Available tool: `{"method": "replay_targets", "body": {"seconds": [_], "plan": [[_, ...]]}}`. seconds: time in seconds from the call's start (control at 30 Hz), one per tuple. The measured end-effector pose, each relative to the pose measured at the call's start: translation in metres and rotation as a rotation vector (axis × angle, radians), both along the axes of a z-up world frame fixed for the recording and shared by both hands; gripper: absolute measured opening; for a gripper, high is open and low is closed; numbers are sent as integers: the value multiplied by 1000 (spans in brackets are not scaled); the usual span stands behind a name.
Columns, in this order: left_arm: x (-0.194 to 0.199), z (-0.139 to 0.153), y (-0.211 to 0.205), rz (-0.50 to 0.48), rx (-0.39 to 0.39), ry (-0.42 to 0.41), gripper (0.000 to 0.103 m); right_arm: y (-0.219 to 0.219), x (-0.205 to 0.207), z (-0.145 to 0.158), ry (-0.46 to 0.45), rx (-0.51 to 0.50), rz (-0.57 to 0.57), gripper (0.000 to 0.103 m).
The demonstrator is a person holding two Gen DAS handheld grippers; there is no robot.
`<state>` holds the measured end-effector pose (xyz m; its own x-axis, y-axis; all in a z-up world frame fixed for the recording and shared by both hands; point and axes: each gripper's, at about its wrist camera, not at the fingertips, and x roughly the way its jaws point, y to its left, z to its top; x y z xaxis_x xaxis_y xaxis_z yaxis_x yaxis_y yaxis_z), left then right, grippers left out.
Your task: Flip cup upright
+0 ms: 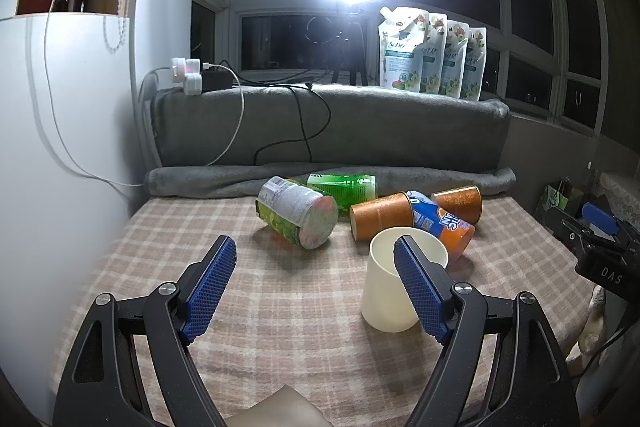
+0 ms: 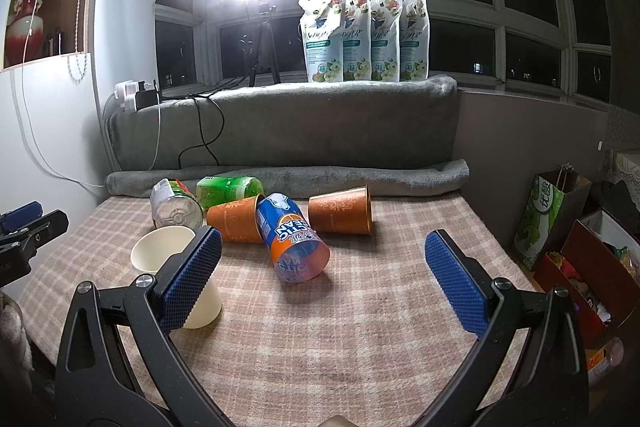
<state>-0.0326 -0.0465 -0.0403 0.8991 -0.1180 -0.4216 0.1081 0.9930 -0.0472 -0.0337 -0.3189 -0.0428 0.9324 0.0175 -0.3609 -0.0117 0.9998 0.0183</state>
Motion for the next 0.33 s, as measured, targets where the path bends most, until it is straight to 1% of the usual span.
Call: {"method": "replay_targets", "body": {"seconds": [0.33], "plan": [[0,0,0,0,4,-1,81,0,0,0,1,0,2,103]]}}
